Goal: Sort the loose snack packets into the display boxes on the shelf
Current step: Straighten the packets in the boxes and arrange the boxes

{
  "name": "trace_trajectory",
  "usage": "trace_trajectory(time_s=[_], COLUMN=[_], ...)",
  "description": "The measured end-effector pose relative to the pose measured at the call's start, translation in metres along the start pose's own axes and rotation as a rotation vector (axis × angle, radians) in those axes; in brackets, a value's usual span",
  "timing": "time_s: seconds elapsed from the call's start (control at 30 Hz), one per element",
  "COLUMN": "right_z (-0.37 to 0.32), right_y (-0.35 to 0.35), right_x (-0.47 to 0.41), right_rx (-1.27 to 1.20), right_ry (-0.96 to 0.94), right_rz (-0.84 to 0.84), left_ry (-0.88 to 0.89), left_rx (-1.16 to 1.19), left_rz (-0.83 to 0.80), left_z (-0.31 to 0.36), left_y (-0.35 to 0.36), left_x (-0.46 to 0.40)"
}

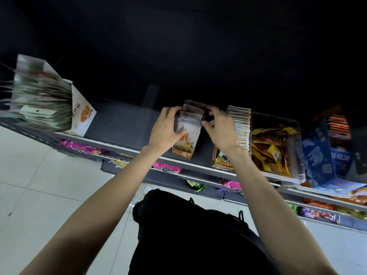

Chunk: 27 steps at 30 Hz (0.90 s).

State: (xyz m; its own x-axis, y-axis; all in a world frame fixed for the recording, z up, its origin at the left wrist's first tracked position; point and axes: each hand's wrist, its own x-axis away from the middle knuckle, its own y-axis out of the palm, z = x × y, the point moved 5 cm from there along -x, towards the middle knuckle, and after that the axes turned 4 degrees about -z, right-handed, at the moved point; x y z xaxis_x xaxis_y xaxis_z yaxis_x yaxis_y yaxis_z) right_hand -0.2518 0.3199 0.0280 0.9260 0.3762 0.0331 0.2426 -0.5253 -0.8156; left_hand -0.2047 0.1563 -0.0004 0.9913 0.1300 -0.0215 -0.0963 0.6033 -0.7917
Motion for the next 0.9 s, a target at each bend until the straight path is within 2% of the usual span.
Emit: trace_trajectory(time_s=[0.1,0.23,0.33,0.47,0.6,0.7,0.8,0.9], right_z=[-0.005,-0.007,-0.004,-0.006,-0.002,0.000,0.002,0.005], right_y=[0.016,0.040,0.044,0.041,0.030,0.026,0.030,0.034], right_x=[0.018,0.027,0.026,0.018,0.012,0.010,0.006,0.004], right_rx=[0.006,0.025,0.054,0.057,-0.152,-0.399,-0.540,-0.427], right_ry=[0.065,0.080,0.128,0.139,0.188,0.280,0.324,0.286], right_rz=[-0.063,-0.204,-0.178,-0.125,-0.031,-0.019,-0.057,-0.043], left_ry=[-0.132,-0.089,-0.147,-0.210,-0.153,-0.111,-0.208,-0.247], left_rx=[0.131,0.268,0.429,0.471,0.585,0.685,0.602,0.439], left_rz=[-0.011,-0.024,0.010,0.054,0.158,0.117,0.046,-0.016], left_z=[-0.013,-0.002,0.000,-0.006,-0.007,-0.010,-0.019,-0.020], left_y=[0.012,0.021,0.026,0.025,0.010,0.010,0.021,0.029], left_x=[0.012,0.026,0.030,0.025,0.015,0.008,0.003,0.003])
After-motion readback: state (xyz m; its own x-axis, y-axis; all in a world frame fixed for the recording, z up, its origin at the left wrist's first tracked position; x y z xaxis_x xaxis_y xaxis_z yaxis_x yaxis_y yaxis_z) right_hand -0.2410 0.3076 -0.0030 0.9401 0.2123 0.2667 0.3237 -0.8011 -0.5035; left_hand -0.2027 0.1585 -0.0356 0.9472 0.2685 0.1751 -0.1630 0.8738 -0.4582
